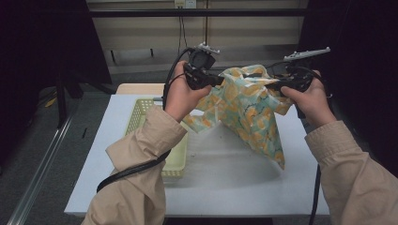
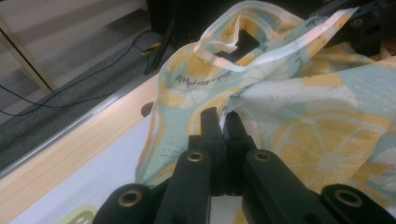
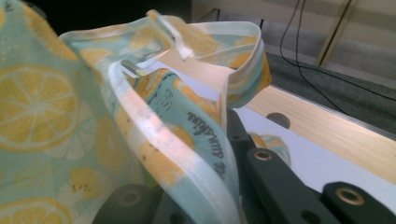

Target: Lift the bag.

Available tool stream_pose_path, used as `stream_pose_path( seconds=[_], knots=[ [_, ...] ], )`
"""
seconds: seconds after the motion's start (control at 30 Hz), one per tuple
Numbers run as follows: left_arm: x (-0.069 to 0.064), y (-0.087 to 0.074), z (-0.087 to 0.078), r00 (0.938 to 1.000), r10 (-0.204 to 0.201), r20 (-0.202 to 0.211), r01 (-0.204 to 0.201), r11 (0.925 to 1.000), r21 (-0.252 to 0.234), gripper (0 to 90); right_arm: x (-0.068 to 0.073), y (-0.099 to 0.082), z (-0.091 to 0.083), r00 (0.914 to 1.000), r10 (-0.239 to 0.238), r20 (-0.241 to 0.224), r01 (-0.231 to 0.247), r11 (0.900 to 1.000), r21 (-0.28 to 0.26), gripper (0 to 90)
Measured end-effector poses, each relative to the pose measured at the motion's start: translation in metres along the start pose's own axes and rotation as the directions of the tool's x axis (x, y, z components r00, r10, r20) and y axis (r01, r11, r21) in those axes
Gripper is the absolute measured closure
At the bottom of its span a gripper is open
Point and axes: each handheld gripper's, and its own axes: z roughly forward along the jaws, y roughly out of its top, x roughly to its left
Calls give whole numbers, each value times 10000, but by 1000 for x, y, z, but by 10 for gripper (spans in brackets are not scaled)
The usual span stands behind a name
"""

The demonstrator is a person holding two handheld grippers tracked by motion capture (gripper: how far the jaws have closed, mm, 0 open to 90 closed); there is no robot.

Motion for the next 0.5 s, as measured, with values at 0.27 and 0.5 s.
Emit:
stream_pose_path(
  seconds=[0.27, 0.5],
  knots=[
    [7, -14, 0, 9997, -178, 138, 174, 9993, 320, 900, 10, -4, 8, 9993, -61, -357, 66, 9999, 158, 897],
    [11, -31, -4, 9984, -306, 468, 280, 9982, 539, 900, 18, -13, 18, 9978, 17, -660, 16, 9988, 498, 896]
  ],
)
